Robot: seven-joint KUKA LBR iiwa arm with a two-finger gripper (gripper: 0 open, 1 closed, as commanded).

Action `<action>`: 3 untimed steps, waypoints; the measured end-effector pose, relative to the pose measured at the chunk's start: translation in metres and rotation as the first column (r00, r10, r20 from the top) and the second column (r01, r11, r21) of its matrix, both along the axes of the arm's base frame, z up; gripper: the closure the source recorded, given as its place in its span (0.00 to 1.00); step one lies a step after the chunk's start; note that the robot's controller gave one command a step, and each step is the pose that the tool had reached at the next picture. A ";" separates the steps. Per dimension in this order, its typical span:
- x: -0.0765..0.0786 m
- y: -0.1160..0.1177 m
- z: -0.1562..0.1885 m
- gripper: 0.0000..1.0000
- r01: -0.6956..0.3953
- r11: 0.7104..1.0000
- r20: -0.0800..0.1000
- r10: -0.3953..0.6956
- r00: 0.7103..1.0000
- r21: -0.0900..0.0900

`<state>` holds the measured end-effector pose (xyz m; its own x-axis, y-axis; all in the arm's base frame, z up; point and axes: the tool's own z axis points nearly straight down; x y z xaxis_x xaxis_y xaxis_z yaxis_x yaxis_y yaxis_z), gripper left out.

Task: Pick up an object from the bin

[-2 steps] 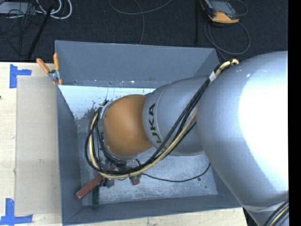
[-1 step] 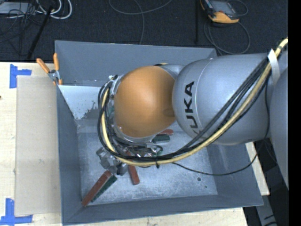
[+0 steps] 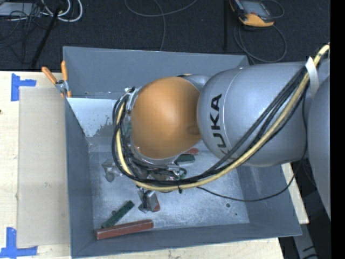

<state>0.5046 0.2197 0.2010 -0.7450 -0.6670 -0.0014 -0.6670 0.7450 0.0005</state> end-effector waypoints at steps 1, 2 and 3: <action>-0.012 0.003 -0.130 0.00 -0.106 0.994 -0.009 0.106 0.994 -0.003; -0.007 0.004 -0.124 1.00 -0.102 0.995 0.004 0.102 0.995 0.001; 0.051 -0.022 0.013 1.00 -0.141 0.990 0.010 0.141 0.990 0.000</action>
Offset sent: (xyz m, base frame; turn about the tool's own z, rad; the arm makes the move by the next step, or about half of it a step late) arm -0.0096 0.0040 -0.1249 -0.1091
